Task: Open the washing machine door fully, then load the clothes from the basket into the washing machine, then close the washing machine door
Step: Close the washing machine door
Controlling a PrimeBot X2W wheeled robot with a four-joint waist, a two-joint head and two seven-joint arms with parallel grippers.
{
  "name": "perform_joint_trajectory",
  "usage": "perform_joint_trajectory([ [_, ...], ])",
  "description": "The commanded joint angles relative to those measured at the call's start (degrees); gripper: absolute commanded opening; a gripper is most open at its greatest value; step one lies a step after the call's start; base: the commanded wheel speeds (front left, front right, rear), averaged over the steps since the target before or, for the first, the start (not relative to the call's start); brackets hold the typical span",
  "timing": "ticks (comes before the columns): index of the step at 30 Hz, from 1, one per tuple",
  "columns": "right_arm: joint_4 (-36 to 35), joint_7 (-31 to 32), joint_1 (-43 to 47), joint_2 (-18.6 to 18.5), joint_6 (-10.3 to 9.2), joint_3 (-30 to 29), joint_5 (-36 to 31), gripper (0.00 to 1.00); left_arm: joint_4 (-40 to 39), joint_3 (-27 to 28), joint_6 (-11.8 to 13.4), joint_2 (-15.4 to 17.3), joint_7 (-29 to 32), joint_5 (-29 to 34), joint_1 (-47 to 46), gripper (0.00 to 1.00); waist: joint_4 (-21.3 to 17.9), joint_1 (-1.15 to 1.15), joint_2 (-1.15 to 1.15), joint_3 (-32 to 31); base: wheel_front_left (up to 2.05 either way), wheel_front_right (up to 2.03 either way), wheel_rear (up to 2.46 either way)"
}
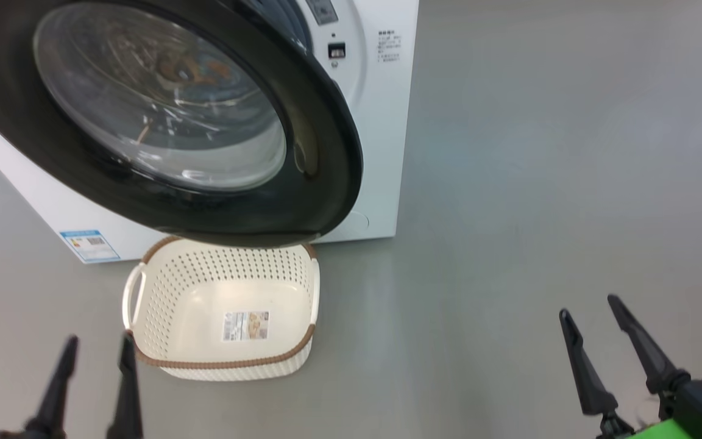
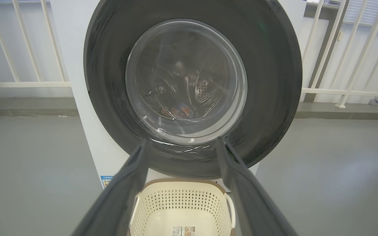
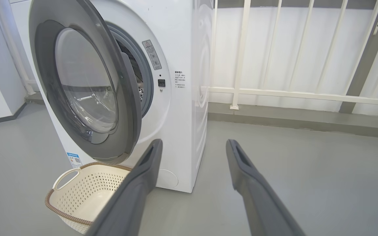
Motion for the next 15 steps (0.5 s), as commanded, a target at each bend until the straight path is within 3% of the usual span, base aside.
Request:
perform_joint_trajectory([
  [1,-1.1,-0.3,0.3,-0.7,0.09,1.2,-0.4,1.0,-0.9,1.7,0.6,0.7,-0.3,0.6,-0.7,1.0,0.4,0.0,0.0,-1.2,0.0,0.0,0.0],
  [6,-0.6,-0.3,2.1,-0.4,0.09,1.3,-0.7,1.0,1.1,0.6,2.1,0.4,-0.5,2.6,2.1,1.0,0.6,0.0,0.0,-3.3,0.0,0.0,0.0],
  [15,0.2,-0.3,4.2,0.0,0.09,0.7,-1.2,1.0,3.3,-0.2,2.6,0.4,-1.4,3.3,4.5,1.0,0.4,0.0,0.0,-5.7,0.0,0.0,0.0],
])
